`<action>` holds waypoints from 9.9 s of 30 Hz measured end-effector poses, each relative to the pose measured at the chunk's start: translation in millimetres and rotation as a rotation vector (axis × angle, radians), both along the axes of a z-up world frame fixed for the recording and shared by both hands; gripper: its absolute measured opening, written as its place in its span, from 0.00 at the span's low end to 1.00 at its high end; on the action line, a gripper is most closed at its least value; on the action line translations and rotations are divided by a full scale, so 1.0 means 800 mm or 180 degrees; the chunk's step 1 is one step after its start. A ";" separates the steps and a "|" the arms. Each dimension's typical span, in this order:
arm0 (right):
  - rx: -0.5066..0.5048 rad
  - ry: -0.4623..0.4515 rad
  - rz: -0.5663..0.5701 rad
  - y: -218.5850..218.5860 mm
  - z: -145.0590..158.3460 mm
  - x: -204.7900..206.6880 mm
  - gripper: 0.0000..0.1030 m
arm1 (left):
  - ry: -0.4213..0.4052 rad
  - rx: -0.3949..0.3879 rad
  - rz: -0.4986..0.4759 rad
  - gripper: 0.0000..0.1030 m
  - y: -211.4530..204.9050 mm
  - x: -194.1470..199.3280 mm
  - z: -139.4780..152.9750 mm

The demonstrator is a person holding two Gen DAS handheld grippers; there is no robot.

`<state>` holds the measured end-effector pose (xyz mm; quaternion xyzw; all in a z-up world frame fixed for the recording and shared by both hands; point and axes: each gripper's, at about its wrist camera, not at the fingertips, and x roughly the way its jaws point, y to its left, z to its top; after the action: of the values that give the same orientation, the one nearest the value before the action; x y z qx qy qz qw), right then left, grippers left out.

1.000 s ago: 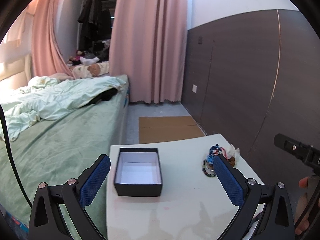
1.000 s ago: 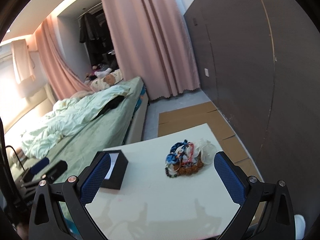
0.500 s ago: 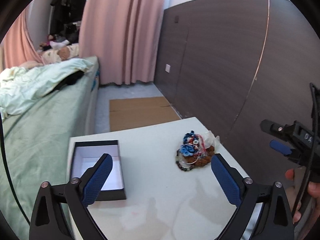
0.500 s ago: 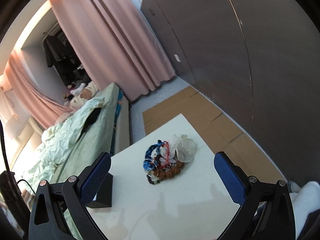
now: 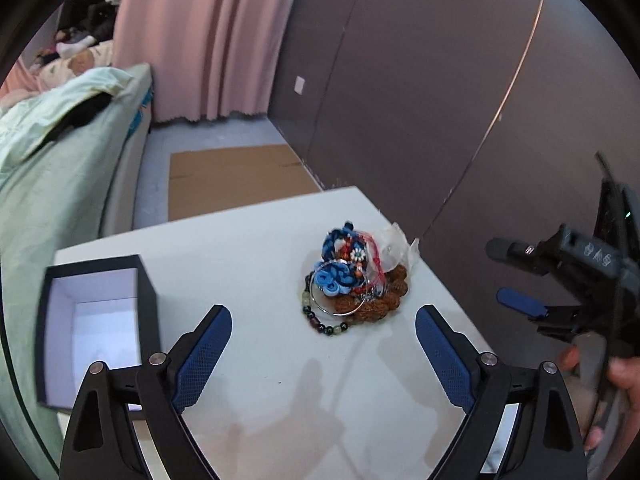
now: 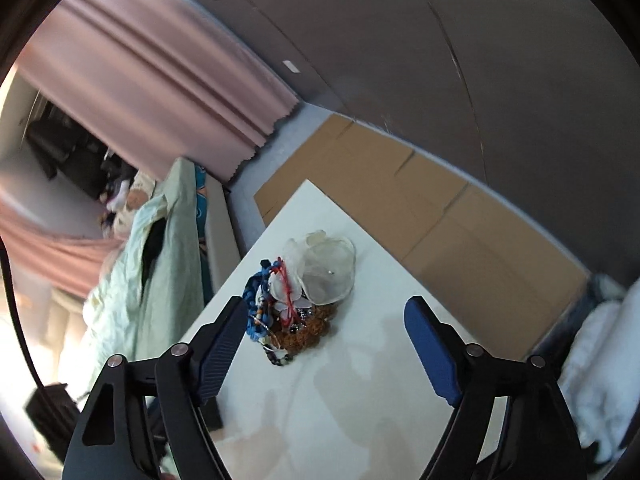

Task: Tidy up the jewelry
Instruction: 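Move the left tool toward the jewelry pile beside the black box, then grasp the silver hoop earring with the left gripper and lift it, then drop the hoop earring into the black box while the right gripper grasps the plastic bag, then carry the clear plastic bag with the right gripper and drop it into the box, then grasp the red string bracelet with the left gripper, then drop the red bracelet into the box while the right gripper lifts the brown bead bracelet, then lower the brown bead bracelet into the box and open the right gripper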

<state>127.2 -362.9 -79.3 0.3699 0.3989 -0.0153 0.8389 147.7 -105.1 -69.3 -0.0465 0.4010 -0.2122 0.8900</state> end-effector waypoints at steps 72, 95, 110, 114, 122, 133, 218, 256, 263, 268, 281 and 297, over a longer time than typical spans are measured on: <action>0.0451 -0.0529 0.0268 0.029 0.006 0.052 0.03 | -0.0178 -0.0325 0.0472 0.51 0.123 0.024 0.036; 0.0090 -0.0038 0.0832 0.130 -0.038 0.050 0.03 | 0.0253 -0.0359 0.0746 0.77 0.181 0.006 0.008; -0.0130 -0.0491 0.1313 0.197 0.040 0.086 0.03 | 0.0075 -0.0550 0.0981 0.80 0.233 -0.007 0.045; -0.0089 -0.0769 0.1567 0.230 0.074 0.085 0.03 | 0.0049 -0.0565 0.1080 0.80 0.247 -0.007 0.049; 0.0115 -0.0873 0.1922 0.280 0.059 0.082 0.03 | 0.0001 -0.0502 0.1222 0.80 0.263 -0.006 0.052; 0.0480 -0.0374 0.2118 0.287 0.011 0.095 0.68 | -0.0007 -0.0512 0.1208 0.80 0.259 -0.002 0.051; -0.0285 0.0766 0.0742 0.049 -0.063 0.115 0.48 | 0.0031 -0.0197 -0.0072 0.07 0.054 0.030 0.012; 0.0020 -0.0596 0.1275 0.135 0.048 0.054 0.19 | -0.0148 -0.0519 0.0688 0.07 0.195 0.013 0.049; 0.0115 -0.0763 0.1463 0.173 0.058 0.052 0.19 | 0.0246 -0.0714 0.0749 0.14 0.217 0.028 0.030; 0.0221 -0.0812 0.1666 0.203 0.055 0.054 0.19 | 0.0183 -0.0775 0.0919 0.80 0.237 0.022 0.033; 0.0521 -0.0812 0.2099 0.278 0.040 0.055 0.19 | 0.0004 -0.0845 0.1374 0.80 0.302 0.003 0.054; -0.0079 -0.0452 0.1870 0.266 0.030 0.061 0.69 | -0.0102 -0.0727 0.1266 0.80 0.285 0.001 0.056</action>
<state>175.9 -150.4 -55.3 0.2286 0.4290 0.2490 0.8377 148.2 122.7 -24.7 -0.2217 0.3430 -0.0774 0.9095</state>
